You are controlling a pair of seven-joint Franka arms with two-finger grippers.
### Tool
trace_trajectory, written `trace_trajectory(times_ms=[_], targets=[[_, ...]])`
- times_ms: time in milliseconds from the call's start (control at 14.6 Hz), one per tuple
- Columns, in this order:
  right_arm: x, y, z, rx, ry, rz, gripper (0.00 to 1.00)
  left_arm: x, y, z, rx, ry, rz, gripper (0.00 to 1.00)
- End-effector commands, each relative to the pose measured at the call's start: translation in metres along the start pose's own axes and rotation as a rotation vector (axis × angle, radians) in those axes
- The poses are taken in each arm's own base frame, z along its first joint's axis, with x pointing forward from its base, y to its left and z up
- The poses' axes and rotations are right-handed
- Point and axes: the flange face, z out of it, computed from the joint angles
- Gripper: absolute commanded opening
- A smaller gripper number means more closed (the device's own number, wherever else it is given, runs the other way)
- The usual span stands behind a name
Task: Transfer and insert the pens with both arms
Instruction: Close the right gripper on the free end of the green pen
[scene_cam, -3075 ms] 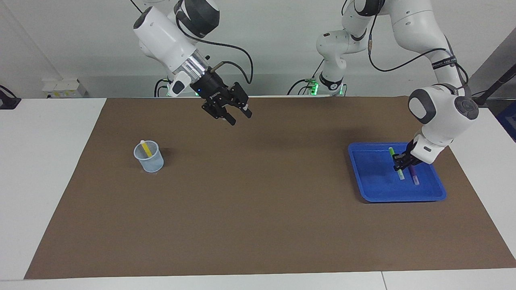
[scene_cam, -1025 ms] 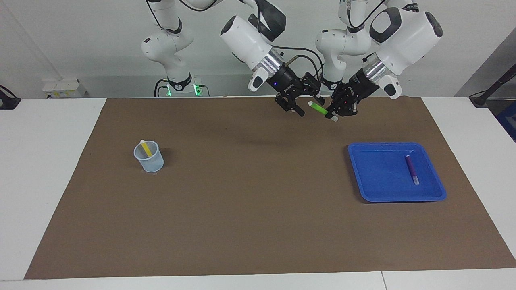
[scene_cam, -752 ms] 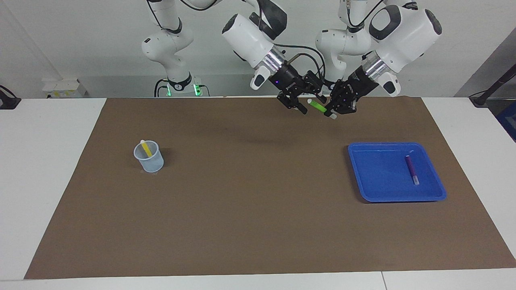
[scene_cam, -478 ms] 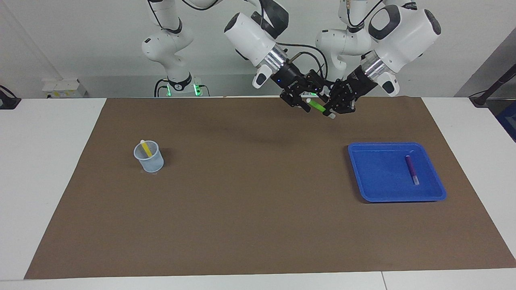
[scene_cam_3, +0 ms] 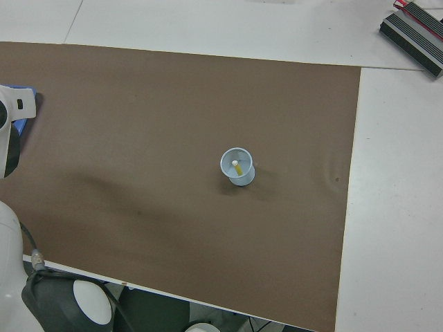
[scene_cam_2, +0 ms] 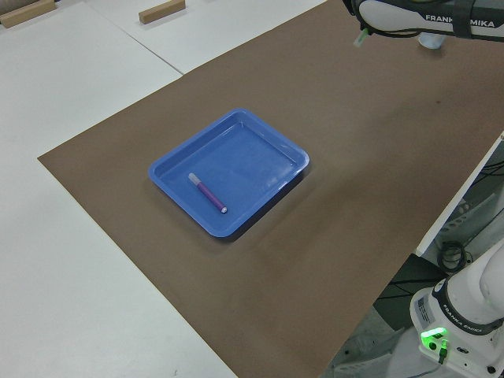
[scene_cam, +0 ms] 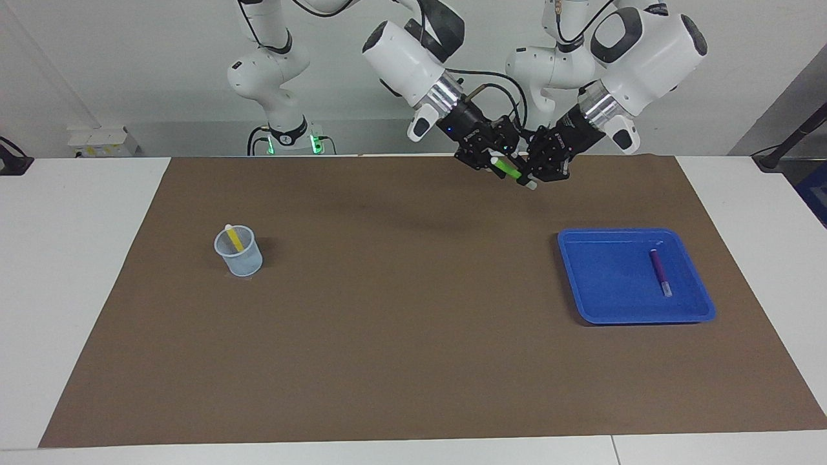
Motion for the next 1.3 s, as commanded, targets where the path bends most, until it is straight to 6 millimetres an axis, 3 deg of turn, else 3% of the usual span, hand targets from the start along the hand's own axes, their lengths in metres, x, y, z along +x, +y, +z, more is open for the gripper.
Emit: trace_trajectory(times_ms=[0, 205, 410, 752, 888, 1025, 1230], targets=[[0.006, 0.001, 0.001, 0.004, 0.022, -0.035, 0.45, -0.001, -0.011, -0.001, -0.01, -0.019, -0.018, 0.0], [0.006, 0.003, 0.001, 0.001, 0.022, -0.038, 0.36, -0.001, -0.011, -0.003, -0.011, -0.02, -0.016, 0.0], [0.005, 0.007, 0.003, -0.007, 0.019, -0.032, 0.0, -0.002, -0.012, -0.004, -0.012, -0.02, -0.014, 0.0], [0.005, 0.007, 0.002, -0.006, 0.021, -0.034, 0.0, -0.002, -0.012, -0.004, -0.009, -0.019, -0.009, 0.0], [0.005, 0.007, 0.002, -0.006, 0.021, -0.035, 0.0, -0.002, -0.013, -0.007, -0.02, -0.02, 0.0, 0.22], [0.006, 0.012, 0.003, -0.017, 0.019, -0.061, 0.0, -0.004, -0.014, -0.01, -0.028, -0.02, 0.01, 0.33], [0.015, 0.029, 0.0, -0.049, 0.023, -0.163, 0.0, -0.005, -0.015, -0.011, -0.027, -0.021, 0.017, 0.37]])
